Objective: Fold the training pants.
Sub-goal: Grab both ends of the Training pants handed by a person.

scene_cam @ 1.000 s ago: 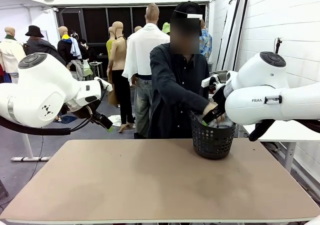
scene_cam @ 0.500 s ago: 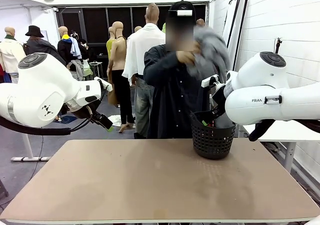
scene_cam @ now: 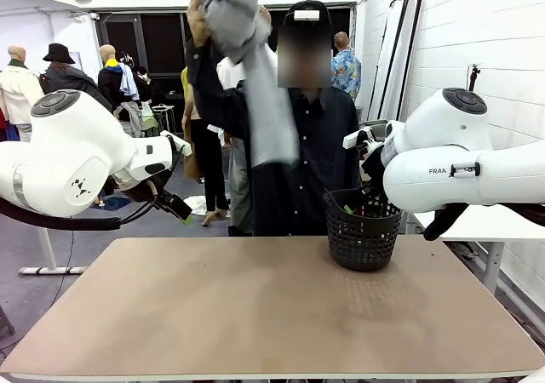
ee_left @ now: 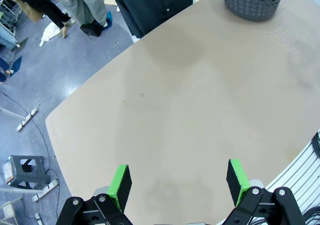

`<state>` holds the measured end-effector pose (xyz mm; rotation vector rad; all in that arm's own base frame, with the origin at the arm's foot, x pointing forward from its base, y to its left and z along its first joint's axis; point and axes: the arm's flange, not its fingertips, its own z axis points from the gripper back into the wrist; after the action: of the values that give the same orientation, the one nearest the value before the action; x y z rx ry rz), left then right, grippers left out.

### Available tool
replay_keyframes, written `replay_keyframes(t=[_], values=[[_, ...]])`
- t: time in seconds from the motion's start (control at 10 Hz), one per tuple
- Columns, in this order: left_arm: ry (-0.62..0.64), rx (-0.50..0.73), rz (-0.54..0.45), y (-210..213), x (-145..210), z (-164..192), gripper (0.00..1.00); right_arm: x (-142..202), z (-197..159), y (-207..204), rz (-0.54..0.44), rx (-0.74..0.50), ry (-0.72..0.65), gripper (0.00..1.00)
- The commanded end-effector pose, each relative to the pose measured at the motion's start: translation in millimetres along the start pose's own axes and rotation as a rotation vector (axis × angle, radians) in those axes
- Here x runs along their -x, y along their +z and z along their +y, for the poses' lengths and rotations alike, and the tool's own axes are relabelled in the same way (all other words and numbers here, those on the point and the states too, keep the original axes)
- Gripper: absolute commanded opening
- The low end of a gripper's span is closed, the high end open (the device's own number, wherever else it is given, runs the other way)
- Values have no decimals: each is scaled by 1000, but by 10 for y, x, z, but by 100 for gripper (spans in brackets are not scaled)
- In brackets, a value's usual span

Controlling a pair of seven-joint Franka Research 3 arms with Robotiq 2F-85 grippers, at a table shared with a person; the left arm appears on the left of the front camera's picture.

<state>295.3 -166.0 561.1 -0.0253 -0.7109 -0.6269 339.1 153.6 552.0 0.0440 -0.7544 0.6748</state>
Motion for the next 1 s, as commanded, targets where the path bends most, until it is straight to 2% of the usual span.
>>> replay_keyframes(t=[0.0, 0.9], values=[[-8, 3, 4, -9, 9, -3, 100, 1, -2, 1, 0, 0, 1, 100], [-8, 3, 4, -9, 9, -3, 100, 1, -2, 1, 0, 0, 1, 100]])
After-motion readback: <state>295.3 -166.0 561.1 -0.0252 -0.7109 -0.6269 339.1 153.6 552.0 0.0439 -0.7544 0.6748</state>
